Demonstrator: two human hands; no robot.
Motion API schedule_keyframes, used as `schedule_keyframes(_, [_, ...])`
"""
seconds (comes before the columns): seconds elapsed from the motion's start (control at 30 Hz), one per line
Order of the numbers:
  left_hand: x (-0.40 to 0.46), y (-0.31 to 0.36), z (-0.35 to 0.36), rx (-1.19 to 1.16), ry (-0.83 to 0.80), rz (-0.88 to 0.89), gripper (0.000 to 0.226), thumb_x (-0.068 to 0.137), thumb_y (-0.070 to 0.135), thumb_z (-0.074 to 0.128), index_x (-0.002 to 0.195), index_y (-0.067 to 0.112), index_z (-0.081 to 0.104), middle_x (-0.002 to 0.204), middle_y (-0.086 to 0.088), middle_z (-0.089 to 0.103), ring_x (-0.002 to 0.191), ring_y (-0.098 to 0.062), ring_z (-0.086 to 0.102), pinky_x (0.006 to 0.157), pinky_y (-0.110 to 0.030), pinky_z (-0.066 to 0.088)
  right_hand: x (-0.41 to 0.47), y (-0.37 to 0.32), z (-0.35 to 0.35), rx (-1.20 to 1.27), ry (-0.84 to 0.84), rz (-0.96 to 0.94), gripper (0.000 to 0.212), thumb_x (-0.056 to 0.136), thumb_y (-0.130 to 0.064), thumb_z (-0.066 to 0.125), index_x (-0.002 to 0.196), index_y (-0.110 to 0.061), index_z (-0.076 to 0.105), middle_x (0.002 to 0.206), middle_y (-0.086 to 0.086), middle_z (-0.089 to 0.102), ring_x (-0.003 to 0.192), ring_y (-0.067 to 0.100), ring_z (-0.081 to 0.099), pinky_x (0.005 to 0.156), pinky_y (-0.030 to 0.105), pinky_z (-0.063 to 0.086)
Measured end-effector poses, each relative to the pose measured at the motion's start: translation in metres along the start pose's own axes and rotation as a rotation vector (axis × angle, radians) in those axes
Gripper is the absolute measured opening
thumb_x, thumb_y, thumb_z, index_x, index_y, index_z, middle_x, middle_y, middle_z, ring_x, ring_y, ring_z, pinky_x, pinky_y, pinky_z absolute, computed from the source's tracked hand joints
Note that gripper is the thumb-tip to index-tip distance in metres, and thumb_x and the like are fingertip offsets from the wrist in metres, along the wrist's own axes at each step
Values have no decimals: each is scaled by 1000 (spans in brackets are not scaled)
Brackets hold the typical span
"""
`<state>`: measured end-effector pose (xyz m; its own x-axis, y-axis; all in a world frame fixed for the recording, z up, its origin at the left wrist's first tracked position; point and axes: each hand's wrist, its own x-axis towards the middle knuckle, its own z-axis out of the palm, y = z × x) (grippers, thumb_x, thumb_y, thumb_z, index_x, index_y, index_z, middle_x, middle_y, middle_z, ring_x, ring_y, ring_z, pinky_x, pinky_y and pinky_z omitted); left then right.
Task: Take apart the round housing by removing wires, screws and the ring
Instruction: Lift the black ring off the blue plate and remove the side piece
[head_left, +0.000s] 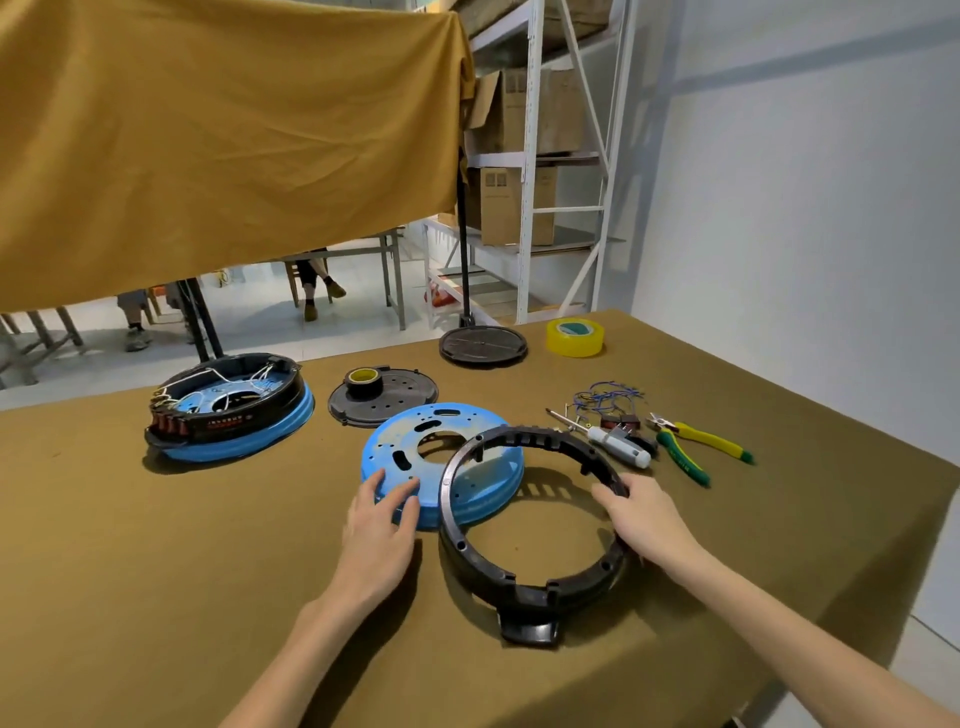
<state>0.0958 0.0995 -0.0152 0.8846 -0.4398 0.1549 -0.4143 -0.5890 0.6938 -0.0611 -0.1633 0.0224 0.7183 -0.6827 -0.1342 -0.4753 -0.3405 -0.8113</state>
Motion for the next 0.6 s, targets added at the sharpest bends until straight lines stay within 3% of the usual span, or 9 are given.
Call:
schedule_keyframes(0.07, [5, -2, 8, -2, 94, -61, 44, 107, 42, 46, 150, 32, 48, 165, -10, 23, 150, -31, 30, 121, -51, 28, 3, 7, -2, -93, 5, -16, 25, 104, -31, 53, 96, -12, 67, 64, -3, 54, 51, 11, 50, 50, 23, 38])
schedule_keyframes(0.2, [45, 8, 5, 48, 148, -395, 79, 95, 61, 57, 150, 8, 36, 152, -19, 44, 138, -38, 42, 114, -51, 34, 5, 11, -4, -171, 77, -68, 25, 104, -28, 52, 84, -19, 64, 63, -3, 56, 51, 11, 49, 49, 24, 35])
schedule_keyframes(0.33, [79, 15, 6, -3, 133, -514, 58, 85, 56, 73, 112, 7, 57, 131, -17, 59, 126, -37, 48, 107, -47, 40, 5, 14, -4, -172, 67, -90, 21, 103, -27, 55, 84, -23, 64, 63, -2, 58, 53, 13, 51, 52, 27, 37])
schedule_keyframes(0.4, [90, 17, 7, -13, 101, -549, 57, 81, 62, 75, 92, 11, 54, 127, -16, 60, 125, -37, 47, 104, -46, 38, 7, 12, -3, -165, 47, -99, 19, 103, -27, 55, 87, -25, 65, 64, -2, 60, 53, 13, 52, 52, 27, 38])
schedule_keyframes(0.6, [123, 23, 12, 201, -63, -485, 94, 65, 92, 62, 116, 14, 55, 143, -18, 41, 135, -37, 36, 109, -47, 32, 19, 9, -2, -145, -14, -164, 13, 103, -26, 56, 96, -30, 66, 66, -2, 60, 55, 12, 51, 52, 26, 37])
